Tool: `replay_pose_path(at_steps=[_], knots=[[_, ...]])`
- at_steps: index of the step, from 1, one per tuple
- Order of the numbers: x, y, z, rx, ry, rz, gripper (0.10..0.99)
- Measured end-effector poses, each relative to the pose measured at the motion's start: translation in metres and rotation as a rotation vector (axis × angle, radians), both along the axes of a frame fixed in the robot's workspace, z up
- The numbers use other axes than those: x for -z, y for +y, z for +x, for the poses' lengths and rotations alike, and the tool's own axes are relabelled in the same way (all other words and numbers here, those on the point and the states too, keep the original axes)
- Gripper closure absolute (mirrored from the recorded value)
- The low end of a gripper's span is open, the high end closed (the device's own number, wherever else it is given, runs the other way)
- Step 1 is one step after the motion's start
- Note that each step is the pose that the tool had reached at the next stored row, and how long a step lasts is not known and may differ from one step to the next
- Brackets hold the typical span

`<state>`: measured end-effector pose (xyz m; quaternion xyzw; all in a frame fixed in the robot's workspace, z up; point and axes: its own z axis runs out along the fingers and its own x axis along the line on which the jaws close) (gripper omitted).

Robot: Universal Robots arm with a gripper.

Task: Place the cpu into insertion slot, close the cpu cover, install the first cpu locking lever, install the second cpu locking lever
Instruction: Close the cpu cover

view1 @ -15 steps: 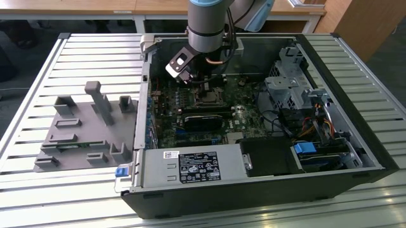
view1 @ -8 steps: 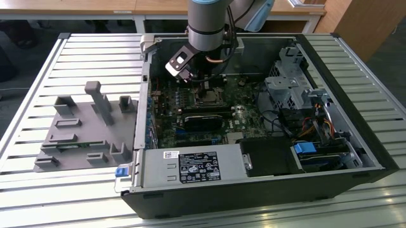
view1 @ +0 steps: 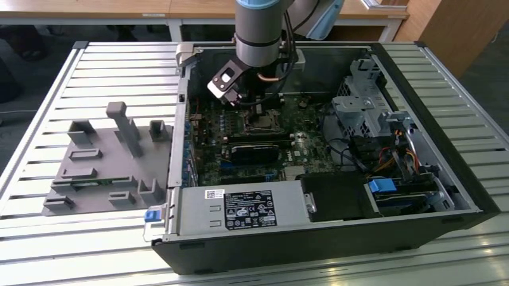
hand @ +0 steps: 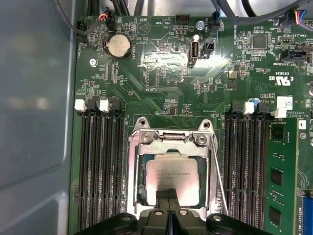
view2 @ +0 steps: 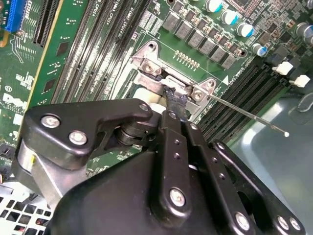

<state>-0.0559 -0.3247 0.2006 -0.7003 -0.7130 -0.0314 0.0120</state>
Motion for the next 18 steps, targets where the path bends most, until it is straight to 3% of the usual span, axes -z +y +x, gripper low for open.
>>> replay_pose_path(at_steps=[8, 18], knots=[[0.0015, 0.0001, 0.0, 0.0, -0.0004, 0.0, 0.98], [-0.0037, 0.0001, 0.0002, 0.0, -0.0007, 0.001, 0.98]])
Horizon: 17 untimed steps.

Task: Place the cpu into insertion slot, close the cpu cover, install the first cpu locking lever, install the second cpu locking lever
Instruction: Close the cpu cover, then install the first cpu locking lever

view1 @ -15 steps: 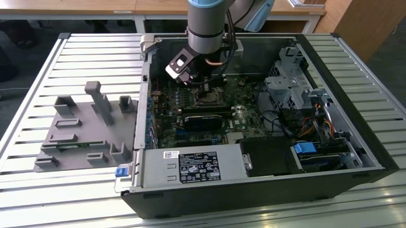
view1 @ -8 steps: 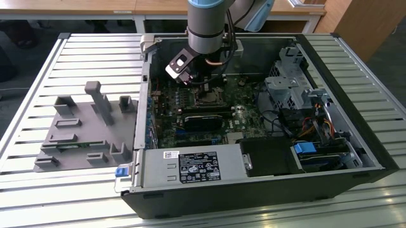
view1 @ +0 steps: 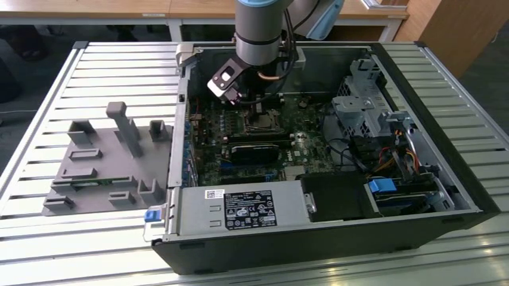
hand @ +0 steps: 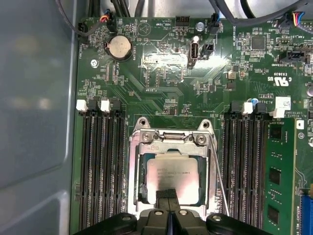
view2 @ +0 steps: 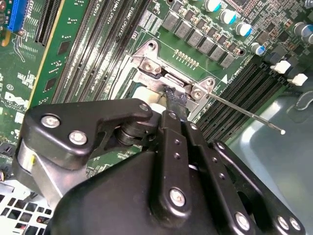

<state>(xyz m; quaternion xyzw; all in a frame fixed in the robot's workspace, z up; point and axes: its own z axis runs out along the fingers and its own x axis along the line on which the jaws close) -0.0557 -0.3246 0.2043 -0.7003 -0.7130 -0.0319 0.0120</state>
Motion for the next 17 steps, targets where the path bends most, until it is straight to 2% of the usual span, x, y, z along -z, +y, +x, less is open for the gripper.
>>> replay_pose_path(at_steps=[8, 17], knots=[[-0.0001, 0.0, 0.008, 0.0, 0.0017, 0.0, 0.98], [-0.0001, 0.0, 0.0094, 0.0, 0.0018, 0.0, 0.98]])
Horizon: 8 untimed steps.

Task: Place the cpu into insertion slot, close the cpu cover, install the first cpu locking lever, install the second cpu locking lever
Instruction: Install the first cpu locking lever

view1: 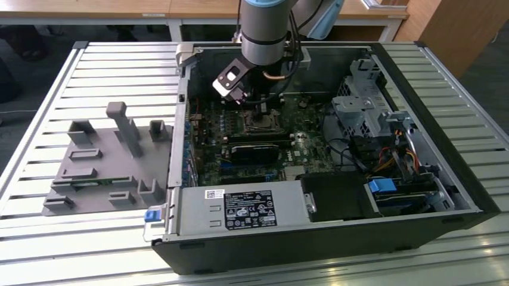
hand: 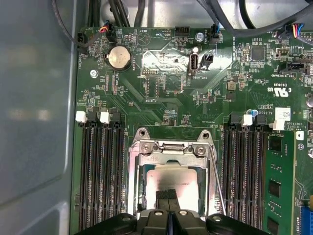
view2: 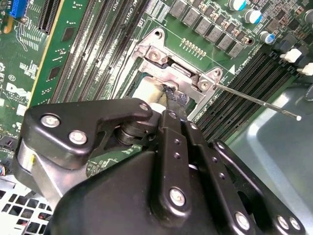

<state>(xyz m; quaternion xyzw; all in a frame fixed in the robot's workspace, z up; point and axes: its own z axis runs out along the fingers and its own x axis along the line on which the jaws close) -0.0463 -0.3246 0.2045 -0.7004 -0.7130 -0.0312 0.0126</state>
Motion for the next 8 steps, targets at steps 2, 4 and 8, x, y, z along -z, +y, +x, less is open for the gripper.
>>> replay_pose_path(at_steps=[2, 4, 8], knots=[[-0.0009, 0.0, 0.0, 0.0, 0.0002, 0.0, 0.98], [-0.0029, 0.0, 0.0, 0.0, 0.0, 0.0, 0.98], [-0.0101, 0.0, 0.0, 0.0, 0.0, 0.0, 0.98]])
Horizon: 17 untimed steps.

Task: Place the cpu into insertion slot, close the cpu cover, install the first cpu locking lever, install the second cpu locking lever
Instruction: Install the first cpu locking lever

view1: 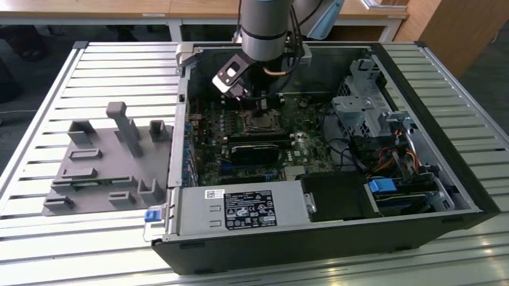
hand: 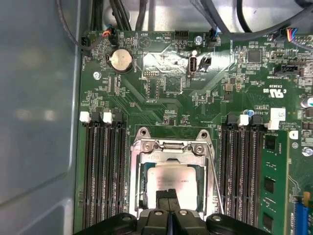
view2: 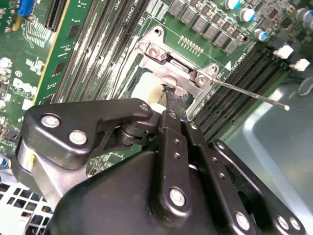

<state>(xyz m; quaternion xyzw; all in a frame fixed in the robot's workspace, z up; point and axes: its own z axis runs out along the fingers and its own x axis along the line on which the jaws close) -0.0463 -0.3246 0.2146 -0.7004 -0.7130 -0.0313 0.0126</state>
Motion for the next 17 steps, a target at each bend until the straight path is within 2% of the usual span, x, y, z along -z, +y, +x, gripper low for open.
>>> replay_pose_path(at_steps=[11, 17], knots=[[-0.0252, 0.0, 0.0, 0.0, 0.0, -0.001, 0.98], [-0.0424, 0.0, 0.0, 0.0, 0.0, -0.001, 0.98]])
